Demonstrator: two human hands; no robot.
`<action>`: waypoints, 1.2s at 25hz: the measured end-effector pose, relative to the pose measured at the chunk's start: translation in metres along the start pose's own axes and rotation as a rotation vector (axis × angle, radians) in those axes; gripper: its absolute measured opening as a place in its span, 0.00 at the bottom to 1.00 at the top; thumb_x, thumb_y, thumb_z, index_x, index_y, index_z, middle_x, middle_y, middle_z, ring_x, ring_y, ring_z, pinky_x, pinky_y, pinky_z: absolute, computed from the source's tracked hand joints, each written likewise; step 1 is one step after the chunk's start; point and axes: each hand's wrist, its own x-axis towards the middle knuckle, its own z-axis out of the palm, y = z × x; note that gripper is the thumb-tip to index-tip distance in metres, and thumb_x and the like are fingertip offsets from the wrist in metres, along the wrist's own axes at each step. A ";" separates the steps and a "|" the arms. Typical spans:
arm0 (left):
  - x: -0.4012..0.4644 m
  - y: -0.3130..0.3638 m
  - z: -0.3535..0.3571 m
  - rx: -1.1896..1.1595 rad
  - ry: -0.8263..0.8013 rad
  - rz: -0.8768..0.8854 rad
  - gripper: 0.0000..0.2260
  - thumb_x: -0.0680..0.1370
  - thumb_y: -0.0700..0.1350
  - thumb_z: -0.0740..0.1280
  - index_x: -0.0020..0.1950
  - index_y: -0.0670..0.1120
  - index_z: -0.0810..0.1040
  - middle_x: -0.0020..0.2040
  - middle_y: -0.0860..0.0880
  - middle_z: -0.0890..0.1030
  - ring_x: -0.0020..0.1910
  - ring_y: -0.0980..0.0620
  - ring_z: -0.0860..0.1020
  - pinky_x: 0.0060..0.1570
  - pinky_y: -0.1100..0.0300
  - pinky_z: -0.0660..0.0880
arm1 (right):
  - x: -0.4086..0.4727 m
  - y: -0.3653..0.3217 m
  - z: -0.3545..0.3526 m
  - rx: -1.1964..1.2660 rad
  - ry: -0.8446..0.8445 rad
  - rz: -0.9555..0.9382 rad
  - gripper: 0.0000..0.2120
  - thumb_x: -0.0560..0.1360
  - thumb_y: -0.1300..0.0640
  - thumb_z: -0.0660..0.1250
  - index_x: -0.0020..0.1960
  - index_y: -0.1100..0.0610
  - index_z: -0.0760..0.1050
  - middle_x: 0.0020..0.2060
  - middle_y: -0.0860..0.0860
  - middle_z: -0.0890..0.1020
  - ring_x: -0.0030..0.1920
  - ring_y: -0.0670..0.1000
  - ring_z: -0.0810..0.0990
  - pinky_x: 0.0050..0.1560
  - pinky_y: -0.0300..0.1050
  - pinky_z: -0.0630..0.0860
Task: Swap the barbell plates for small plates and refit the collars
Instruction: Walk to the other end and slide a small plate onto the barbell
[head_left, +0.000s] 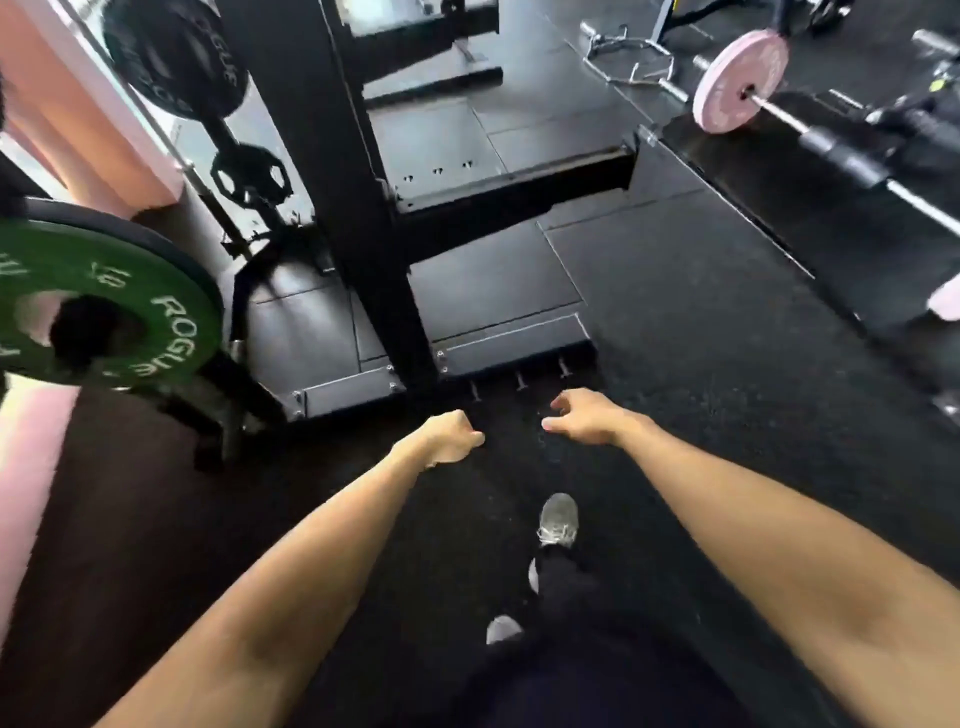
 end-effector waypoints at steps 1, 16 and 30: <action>0.000 -0.001 0.028 0.034 -0.066 -0.004 0.15 0.79 0.51 0.61 0.52 0.39 0.76 0.47 0.41 0.79 0.50 0.40 0.80 0.40 0.54 0.75 | -0.013 0.027 0.020 0.038 -0.034 0.060 0.26 0.76 0.48 0.67 0.69 0.60 0.70 0.66 0.56 0.75 0.66 0.55 0.74 0.66 0.44 0.69; 0.054 0.130 0.232 0.487 -0.555 0.142 0.18 0.78 0.55 0.63 0.61 0.43 0.75 0.59 0.44 0.80 0.58 0.44 0.78 0.48 0.59 0.70 | -0.145 0.310 0.098 0.443 -0.103 0.674 0.22 0.72 0.44 0.69 0.64 0.51 0.75 0.64 0.52 0.77 0.62 0.55 0.76 0.63 0.48 0.71; 0.186 0.377 0.219 0.323 -0.352 0.176 0.14 0.78 0.52 0.64 0.59 0.46 0.77 0.61 0.43 0.79 0.60 0.44 0.76 0.55 0.56 0.70 | -0.039 0.483 -0.138 0.446 -0.115 0.593 0.22 0.77 0.46 0.64 0.67 0.55 0.71 0.64 0.53 0.76 0.62 0.54 0.75 0.65 0.50 0.70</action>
